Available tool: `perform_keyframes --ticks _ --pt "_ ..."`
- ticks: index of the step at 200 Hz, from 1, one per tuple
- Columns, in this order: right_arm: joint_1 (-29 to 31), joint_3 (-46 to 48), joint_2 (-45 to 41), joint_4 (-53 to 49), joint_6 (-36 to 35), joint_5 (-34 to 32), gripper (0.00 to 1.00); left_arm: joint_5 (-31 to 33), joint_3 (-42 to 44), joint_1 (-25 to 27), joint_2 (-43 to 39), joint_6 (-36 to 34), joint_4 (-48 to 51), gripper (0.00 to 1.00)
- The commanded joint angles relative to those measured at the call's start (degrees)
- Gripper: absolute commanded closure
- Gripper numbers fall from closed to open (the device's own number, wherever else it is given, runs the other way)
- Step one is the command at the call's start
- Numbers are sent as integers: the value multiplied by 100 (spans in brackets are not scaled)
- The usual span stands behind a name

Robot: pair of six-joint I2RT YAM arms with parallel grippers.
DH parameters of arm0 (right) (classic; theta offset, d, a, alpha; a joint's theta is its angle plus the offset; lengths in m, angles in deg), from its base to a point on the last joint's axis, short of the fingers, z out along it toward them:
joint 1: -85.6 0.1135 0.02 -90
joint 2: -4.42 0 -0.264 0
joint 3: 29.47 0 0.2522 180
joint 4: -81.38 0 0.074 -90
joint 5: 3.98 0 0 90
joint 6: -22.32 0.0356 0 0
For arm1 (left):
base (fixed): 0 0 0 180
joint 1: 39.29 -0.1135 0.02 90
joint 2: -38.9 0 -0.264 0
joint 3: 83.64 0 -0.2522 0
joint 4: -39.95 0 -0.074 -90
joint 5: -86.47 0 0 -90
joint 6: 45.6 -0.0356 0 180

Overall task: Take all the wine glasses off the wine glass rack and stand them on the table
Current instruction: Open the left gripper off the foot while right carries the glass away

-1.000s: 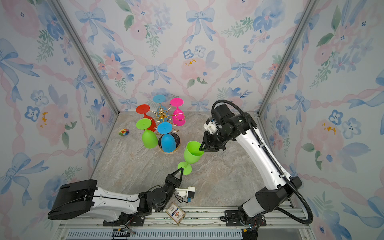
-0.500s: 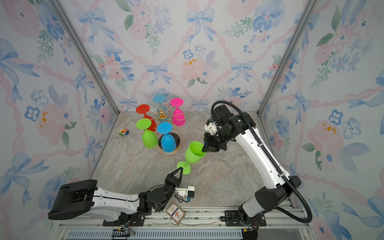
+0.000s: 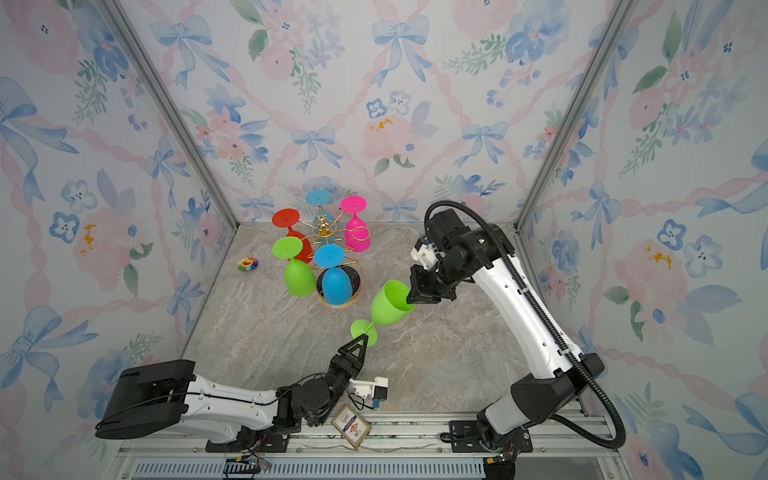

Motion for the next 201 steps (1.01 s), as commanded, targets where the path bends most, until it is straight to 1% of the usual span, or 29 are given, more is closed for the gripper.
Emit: perform_keyframes --ticks 1,22,35,53,71,79,98,107,117,122,139,149,170,201 --pt "-138 -144 -188 -132 -117 -416 100 50 15 50 -157 228 -94 36" --pt "-316 57 -319 139 53 -589 100 194 -171 75 -222 671 -84 26" --pt "-417 167 -383 307 139 -752 100 278 -308 108 -265 961 -75 22" --pt "-490 229 -427 502 269 -1203 100 419 -515 144 -332 1346 -29 17" --pt "-515 253 -451 744 552 -1755 100 681 -833 157 -396 2014 267 11" --pt "-526 264 -442 838 717 -2016 100 824 -1058 162 -420 2498 710 9" --pt "-520 344 -426 1098 1080 -2666 100 1028 -1713 161 -490 3776 2106 8" --pt "-518 344 -387 1163 1543 -3068 100 1037 -1965 166 -558 4285 2544 8" --pt "-528 323 -327 1220 1979 -3474 100 974 -2116 161 -691 4768 2888 7" --pt "-529 310 -296 1256 2217 -3655 100 908 -2362 165 -760 5025 3114 7" --pt "-541 275 -183 1529 2837 -4080 100 503 -2901 151 -998 6118 4202 6" --pt "-561 192 -29 1674 3069 -4209 100 354 -3160 140 -1079 6647 4576 5" --pt "-580 -338 522 1620 3304 -4324 100 404 -3598 130 -1126 7229 5093 2" --pt "-625 -1675 1755 790 3443 -4465 100 694 -4202 102 -1089 8084 5943 2"
